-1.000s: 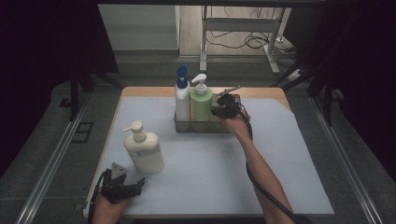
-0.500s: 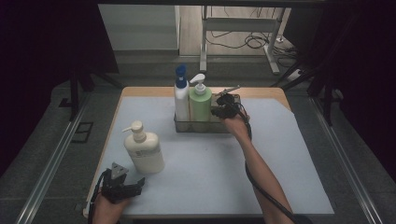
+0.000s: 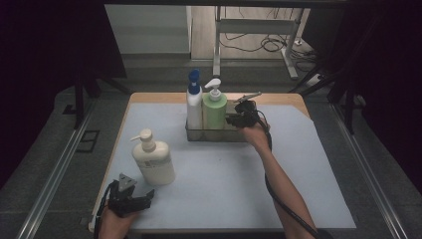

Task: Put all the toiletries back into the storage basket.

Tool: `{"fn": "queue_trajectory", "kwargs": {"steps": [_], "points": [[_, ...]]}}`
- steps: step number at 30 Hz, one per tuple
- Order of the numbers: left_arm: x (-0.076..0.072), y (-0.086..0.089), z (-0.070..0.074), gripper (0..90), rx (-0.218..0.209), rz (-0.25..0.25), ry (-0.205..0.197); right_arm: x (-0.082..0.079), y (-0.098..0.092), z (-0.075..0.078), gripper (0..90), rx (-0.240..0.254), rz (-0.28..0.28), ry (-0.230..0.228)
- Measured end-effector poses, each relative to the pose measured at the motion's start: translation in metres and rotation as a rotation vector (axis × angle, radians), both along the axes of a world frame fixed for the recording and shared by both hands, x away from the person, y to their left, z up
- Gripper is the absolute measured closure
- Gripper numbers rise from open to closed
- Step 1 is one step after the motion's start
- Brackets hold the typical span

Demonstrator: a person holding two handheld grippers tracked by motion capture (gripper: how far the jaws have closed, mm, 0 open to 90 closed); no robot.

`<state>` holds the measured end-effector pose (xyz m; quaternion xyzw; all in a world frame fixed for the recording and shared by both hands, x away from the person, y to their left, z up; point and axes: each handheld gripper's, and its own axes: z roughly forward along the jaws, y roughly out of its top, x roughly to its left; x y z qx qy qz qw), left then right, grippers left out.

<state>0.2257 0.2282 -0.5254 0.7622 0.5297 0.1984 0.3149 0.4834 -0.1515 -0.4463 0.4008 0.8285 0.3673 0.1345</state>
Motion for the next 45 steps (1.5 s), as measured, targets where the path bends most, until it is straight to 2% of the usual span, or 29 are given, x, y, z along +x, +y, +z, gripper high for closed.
{"fn": "queue_trajectory", "kwargs": {"steps": [7, 15, 23, 33, 45], "points": [[0.0, 0.0, 0.0, 12.3, 0.003, -0.002, 0.003, -0.008, -0.004, 0.007, 63.6, -0.031, 0.004, -0.024], [0.001, 0.0, 0.001, 12.2, 0.004, -0.002, 0.006, -0.014, -0.015, 0.014, 49.8, -0.007, 0.004, -0.036], [0.001, 0.0, 0.001, 12.1, 0.006, -0.001, 0.01, -0.026, -0.018, 0.019, 35.8, 0.008, 0.049, -0.044], [0.001, -0.001, 0.001, 12.1, 0.005, 0.003, 0.011, -0.045, -0.018, 0.032, 24.7, -0.005, 0.093, -0.063], [0.001, 0.0, 0.002, 12.5, 0.007, -0.002, 0.014, -0.066, -0.017, 0.037, 15.3, -0.028, 0.135, -0.078]]}}
